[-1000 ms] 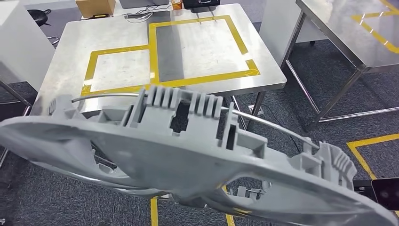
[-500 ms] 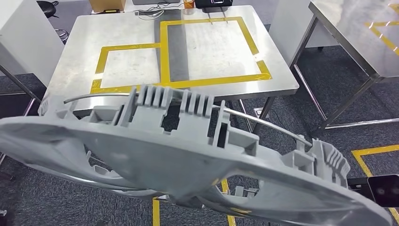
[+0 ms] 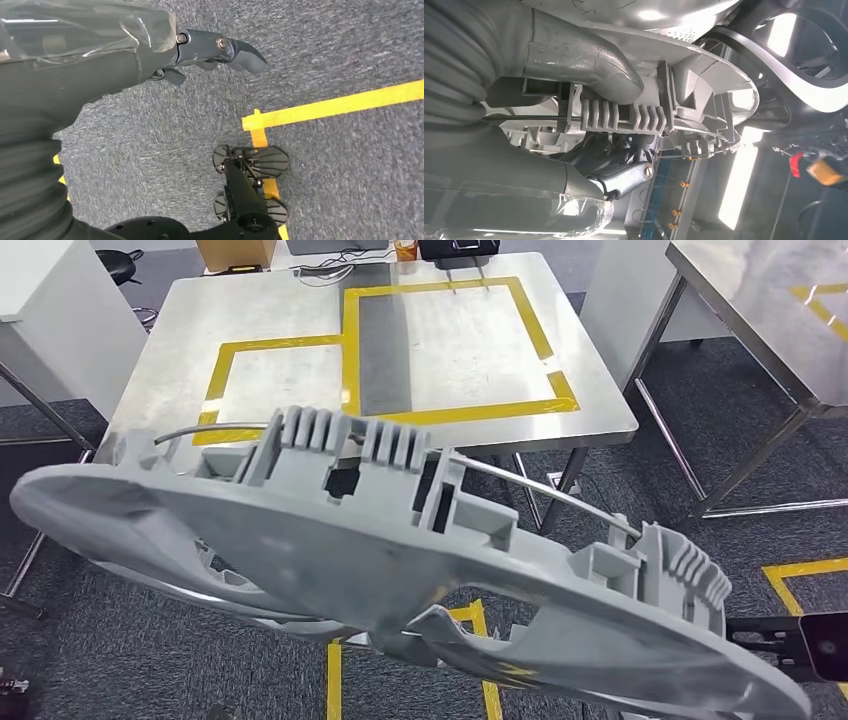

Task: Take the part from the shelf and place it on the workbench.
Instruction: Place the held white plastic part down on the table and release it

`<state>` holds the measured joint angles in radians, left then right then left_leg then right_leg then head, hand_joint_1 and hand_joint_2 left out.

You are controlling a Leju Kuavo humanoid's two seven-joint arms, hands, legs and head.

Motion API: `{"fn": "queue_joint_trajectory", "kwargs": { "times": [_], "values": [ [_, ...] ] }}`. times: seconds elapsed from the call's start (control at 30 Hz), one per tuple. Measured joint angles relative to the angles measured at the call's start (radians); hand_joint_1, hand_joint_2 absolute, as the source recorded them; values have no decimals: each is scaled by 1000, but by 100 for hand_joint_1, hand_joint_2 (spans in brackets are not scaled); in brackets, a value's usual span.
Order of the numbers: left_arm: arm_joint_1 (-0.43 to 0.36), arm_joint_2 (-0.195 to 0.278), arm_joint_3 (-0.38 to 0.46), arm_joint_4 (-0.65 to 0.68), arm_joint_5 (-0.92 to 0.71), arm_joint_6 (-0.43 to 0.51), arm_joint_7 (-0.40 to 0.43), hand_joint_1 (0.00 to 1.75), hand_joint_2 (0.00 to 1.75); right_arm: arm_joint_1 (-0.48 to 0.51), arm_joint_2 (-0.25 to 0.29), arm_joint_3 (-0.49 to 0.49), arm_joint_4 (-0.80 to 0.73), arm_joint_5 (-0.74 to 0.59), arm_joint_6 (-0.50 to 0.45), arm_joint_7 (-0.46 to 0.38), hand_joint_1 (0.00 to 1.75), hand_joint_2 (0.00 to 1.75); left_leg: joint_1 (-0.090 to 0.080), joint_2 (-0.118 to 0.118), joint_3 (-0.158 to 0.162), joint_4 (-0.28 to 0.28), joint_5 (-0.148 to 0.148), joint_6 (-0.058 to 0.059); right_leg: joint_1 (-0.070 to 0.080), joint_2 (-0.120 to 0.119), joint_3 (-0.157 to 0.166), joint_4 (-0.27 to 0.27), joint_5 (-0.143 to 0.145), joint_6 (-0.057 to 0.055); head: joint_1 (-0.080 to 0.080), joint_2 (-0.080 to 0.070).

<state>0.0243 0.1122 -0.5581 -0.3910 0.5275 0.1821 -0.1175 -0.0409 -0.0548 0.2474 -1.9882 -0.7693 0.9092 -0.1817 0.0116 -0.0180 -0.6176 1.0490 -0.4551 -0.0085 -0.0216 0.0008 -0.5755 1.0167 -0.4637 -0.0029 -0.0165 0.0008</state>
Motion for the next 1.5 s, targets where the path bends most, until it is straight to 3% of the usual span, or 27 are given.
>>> {"fn": "queue_joint_trajectory", "kwargs": {
  "times": [0.03, 0.13, 0.17, 0.2, 0.27, 0.3, 0.37, 0.43, 0.5, 0.57, 0.63, 0.67, 0.7, 0.73, 0.8, 0.83, 0.87, 0.93, 1.0, 1.07, 1.13, 1.2, 1.23, 1.3, 1.33, 1.4, 1.5],
  "values": [
    [0, 0, 4, -1, -2, -1, 0, 0, 175, -1, 0, -1, -1, 2, -1, 0, 175, 175, 1, 4, -22, 46, -22, -5, -2, 0, 6, -1, -2, -5, -1, 0],
    [3, -2, 13, -2, -6, -3, 1, 0, 175, -3, 0, -2, -2, 10, -6, -1, 175, 175, 2, 12, -127, 240, -93, -11, 3, 0, 15, 0, -11, -14, -4, 0],
    [4, -3, 15, -2, -8, -3, 1, 0, 175, -3, 0, -2, -2, 13, -8, -1, 175, 175, 2, 12, -145, 263, -89, -10, 5, 0, 19, 0, -15, -14, -4, 0],
    [6, -4, 17, -2, -11, -4, 2, 0, 175, -3, 0, -3, -2, 16, -9, -1, 175, 175, 1, 12, -143, 245, -65, -6, 7, 0, 26, 0, -21, -14, -4, 0],
    [8, -5, 21, -2, -17, -5, 2, 0, 175, -6, 0, -3, -6, 18, -11, -1, 175, 175, -5, 13, -85, 112, 12, 11, 11, 1, 42, -1, -33, -14, -3, 0],
    [8, -4, 22, -2, -19, -5, 2, 0, 175, -9, 0, -4, -8, 19, -12, -1, 175, 175, -9, 16, -53, 47, 35, 23, 15, 0, 49, -2, -39, -11, -2, 0],
    [8, -3, 26, -3, -22, -4, 2, 0, 175, -14, 0, -4, -13, 22, -13, -2, 175, 175, -19, 20, -17, -21, 43, 41, 16, -1, 55, -3, -44, -3, -1, 0],
    [10, -3, 31, -5, -23, -4, 2, 0, 175, -17, -1, -5, -16, 26, -13, -2, 175, 175, -22, 20, -4, -36, 34, 49, 15, -2, 59, 1, -40, 11, -2, 0],
    [12, -4, 35, -6, -23, -4, 2, 0, 175, -20, -2, -7, -19, 28, -14, -2, 175, 175, -18, 17, 18, -52, 31, 56, 15, -2, 48, 36, -44, 17, 0, 0],
    [12, -7, 36, -6, -23, -4, 3, 0, 175, -26, -4, -10, -21, 29, -14, -2, 175, 175, -13, 14, 36, -60, 27, 61, 14, -1, -9, 134, -72, 16, 3, 0],
    [12, -10, 37, -7, -23, -4, 3, 0, 175, -29, -7, -13, -22, 29, -14, -3, 175, 175, -12, 11, 44, -60, 18, 63, 11, -1, -94, 252, -113, 18, 4, 0],
    [13, -12, 37, -7, -23, -4, 3, 0, 175, -29, -9, -13, -22, 30, -14, -3, 175, 175, -11, 9, 50, -60, 12, 61, 9, -1, -124, 279, -124, 22, 4, 0],
    [14, -14, 37, -7, -23, -4, 3, 0, 175, -29, -10, -14, -22, 32, -14, -3, 175, 175, -9, 7, 58, -60, 5, 58, 6, -1, -136, 272, -118, 30, 5, 0],
    [14, -16, 37, -7, -23, -5, 3, 0, 175, -29, -12, -15, -22, 33, -13, -4, 175, 175, -7, 4, 70, -60, -4, 53, 1, -1, -130, 228, -92, 43, 5, 0],
    [15, -18, 39, -7, -23, -5, 3, 0, 175, -29, -15, -16, -22, 34, -11, -6, 175, 175, -5, 1, 90, -57, -22, 40, -10, -3, -93, 89, -1, 71, 7, 0],
    [15, -18, 40, -7, -23, -5, 3, 0, 175, -30, -16, -17, -21, 35, -10, -7, 175, 175, -5, 0, 94, -55, -30, 33, -11, -5, -79, 36, 33, 69, 9, 0],
    [15, -18, 42, -7, -23, -5, 3, 0, 175, -30, -17, -17, -21, 36, -8, -9, 175, 175, -7, 0, 94, -53, -35, 26, -11, -5, -72, 6, 58, 59, 9, 0],
    [16, -18, 45, -7, -23, -5, 3, 0, 175, -30, -18, -19, -20, 37, -8, -12, 175, 175, -7, 0, 93, -49, -40, 18, -8, -3, -70, -3, 62, 27, 9, 0],
    [16, -18, 46, -7, -23, -6, 3, 0, 175, -32, -19, -20, -20, 39, -7, -13, 175, 175, -3, 3, 83, -23, -43, 12, -10, 0, -61, -4, 59, 14, 8, 0],
    [14, -19, 48, -7, -23, -6, 3, 0, 175, -35, -19, -20, -20, 40, -7, -16, 175, 175, 0, 8, 31, 69, -68, 3, -10, 0, -48, -6, 51, 3, 7, 0],
    [14, -19, 50, -7, -23, -6, 3, 0, 175, -38, -19, -19, -20, 42, -7, -19, 175, 175, 1, 11, -51, 195, -116, -6, -6, 1, -42, -6, 44, -6, 6, 0],
    [14, -20, 52, -7, -23, -6, 3, 0, 175, -39, -19, -19, -19, 47, -7, -22, 175, 175, 1, 12, -103, 246, -130, -6, 1, 3, -36, -6, 38, -11, 6, 0],
    [14, -20, 54, -7, -23, -6, 3, 0, 175, -39, -19, -19, -18, 49, -7, -23, 175, 175, 1, 12, -102, 222, -108, -2, 4, 4, -33, -6, 36, -13, 6, 0],
    [14, -20, 60, -7, -23, -8, 3, 0, 175, -44, -19, -19, -17, 51, -7, -25, 175, 175, -5, 13, -56, 97, -26, 15, 11, 7, -23, -6, 31, -14, 7, 0],
    [13, -19, 62, -7, -23, -8, 3, 0, 175, -47, -19, -19, -17, 51, -7, -26, 175, 175, -11, 15, -30, 35, 2, 26, 15, 8, -20, -8, 28, -12, 7, 0],
    [12, -17, 65, -8, -25, -9, 2, 0, 175, -53, -19, -19, -17, 53, -7, -28, 175, 175, -21, 17, 0, -35, 14, 43, 19, 9, -14, -11, 27, -3, 7, 0],
    [13, -16, 69, -8, -26, -9, 1, 0, 175, -56, -19, -19, -17, 58, -7, -30, 175, 175, -23, 16, 35, -72, 15, 57, 18, 7, -9, 2, 36, 19, 8, 0]
  ]
}}
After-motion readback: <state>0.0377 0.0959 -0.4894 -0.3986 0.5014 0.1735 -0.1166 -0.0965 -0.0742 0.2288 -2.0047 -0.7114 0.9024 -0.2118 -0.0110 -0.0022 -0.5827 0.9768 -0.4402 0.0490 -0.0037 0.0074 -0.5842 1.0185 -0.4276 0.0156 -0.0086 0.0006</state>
